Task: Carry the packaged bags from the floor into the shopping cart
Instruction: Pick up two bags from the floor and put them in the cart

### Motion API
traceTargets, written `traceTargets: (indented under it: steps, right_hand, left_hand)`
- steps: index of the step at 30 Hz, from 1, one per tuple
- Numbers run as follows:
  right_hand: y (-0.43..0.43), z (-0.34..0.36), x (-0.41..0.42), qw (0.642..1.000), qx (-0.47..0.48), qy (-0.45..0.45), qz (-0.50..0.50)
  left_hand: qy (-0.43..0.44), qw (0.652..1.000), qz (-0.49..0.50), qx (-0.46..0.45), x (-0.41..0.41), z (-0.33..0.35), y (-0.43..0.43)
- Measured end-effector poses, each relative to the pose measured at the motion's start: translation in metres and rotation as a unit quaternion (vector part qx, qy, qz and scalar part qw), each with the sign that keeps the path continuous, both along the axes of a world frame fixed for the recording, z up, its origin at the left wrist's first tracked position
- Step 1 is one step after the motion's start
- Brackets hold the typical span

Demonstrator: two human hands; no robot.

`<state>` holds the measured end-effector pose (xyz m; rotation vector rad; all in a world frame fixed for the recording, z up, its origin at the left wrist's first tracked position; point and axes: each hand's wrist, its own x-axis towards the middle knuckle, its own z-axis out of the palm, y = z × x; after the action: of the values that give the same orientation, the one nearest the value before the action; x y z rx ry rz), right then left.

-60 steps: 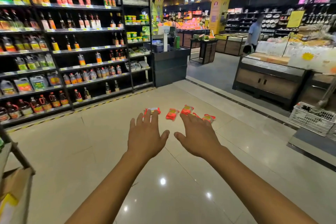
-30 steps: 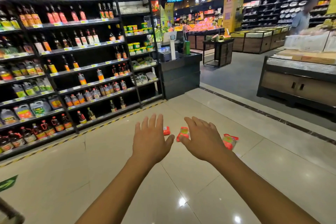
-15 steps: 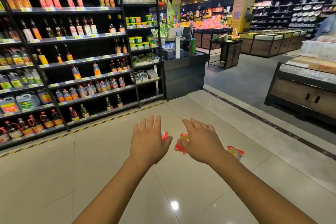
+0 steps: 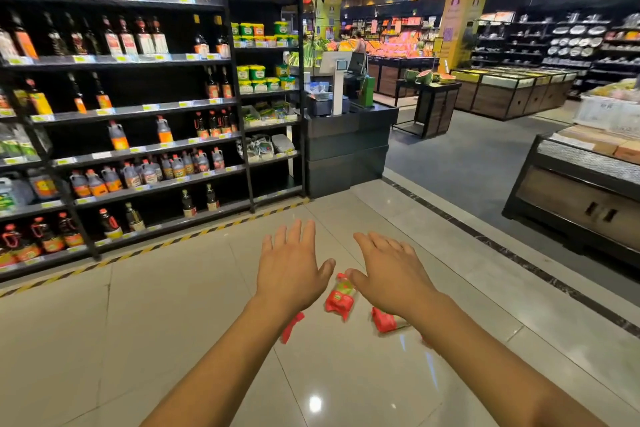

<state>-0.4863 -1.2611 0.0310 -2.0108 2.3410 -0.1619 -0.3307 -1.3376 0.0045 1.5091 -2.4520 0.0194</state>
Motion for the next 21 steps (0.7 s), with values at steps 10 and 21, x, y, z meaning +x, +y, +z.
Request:
traceTargets:
  steps: [10, 21]
  right_hand:
    - [-0.119, -0.018, -0.032, 0.999, 0.004, -0.028, 0.024]
    - [-0.302, -0.03, -0.099, 0.995, -0.016, -0.069, 0.075]
  left_hand:
    - [-0.004, 1.0, 0.019, 0.017, -0.03, -0.016, -0.108]
    - [-0.037, 0.998, 0.057, 0.009, -0.089, -0.012, -0.264]
